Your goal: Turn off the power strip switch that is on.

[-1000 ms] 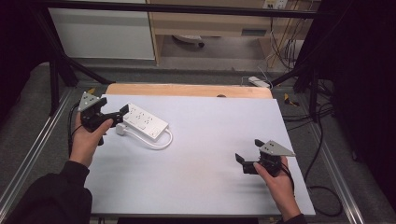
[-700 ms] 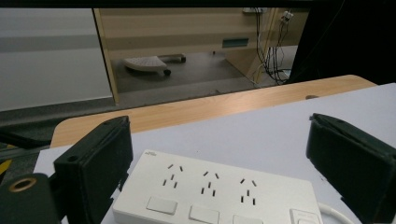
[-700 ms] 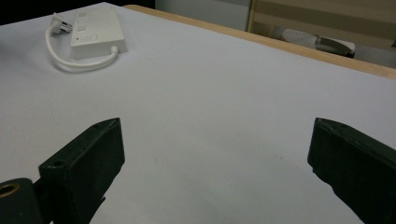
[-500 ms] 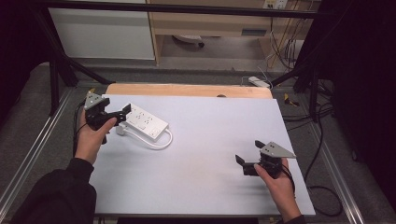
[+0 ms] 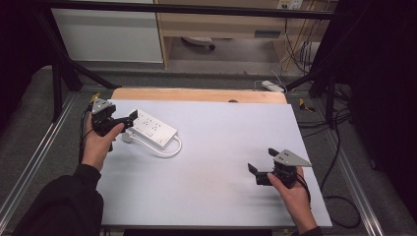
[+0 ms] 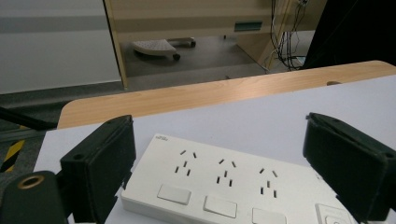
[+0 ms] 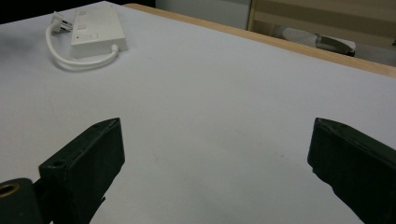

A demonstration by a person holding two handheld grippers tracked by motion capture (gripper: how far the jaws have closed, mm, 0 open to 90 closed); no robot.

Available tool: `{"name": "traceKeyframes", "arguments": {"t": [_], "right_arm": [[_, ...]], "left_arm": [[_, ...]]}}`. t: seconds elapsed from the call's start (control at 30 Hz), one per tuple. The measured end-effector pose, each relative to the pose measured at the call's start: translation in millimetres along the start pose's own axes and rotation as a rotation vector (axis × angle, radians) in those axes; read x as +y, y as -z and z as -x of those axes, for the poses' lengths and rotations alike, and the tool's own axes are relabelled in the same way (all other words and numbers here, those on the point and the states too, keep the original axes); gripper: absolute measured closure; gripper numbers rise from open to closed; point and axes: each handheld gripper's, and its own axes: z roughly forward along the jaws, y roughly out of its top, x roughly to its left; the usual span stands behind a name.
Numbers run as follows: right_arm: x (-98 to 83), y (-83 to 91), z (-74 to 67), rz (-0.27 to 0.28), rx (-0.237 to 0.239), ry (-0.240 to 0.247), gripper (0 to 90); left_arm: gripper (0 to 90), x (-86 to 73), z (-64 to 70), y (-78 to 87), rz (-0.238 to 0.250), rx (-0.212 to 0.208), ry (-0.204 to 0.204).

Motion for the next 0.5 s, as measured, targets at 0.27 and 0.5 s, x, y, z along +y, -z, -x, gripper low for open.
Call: {"name": "traceKeyframes", "arguments": {"t": [0.27,0.5], "right_arm": [[-0.1,-0.1,0.0,-0.002,0.001,0.002,4.2],[-0.2,-0.3,-0.3,-0.003,0.001,0.003,4.2]], "left_arm": [[12.6,-3.0,2.1,-5.8,-0.024,-0.001,-0.009],[20.1,-5.0,2.9,-9.2,-0.042,0.001,-0.014]]}}
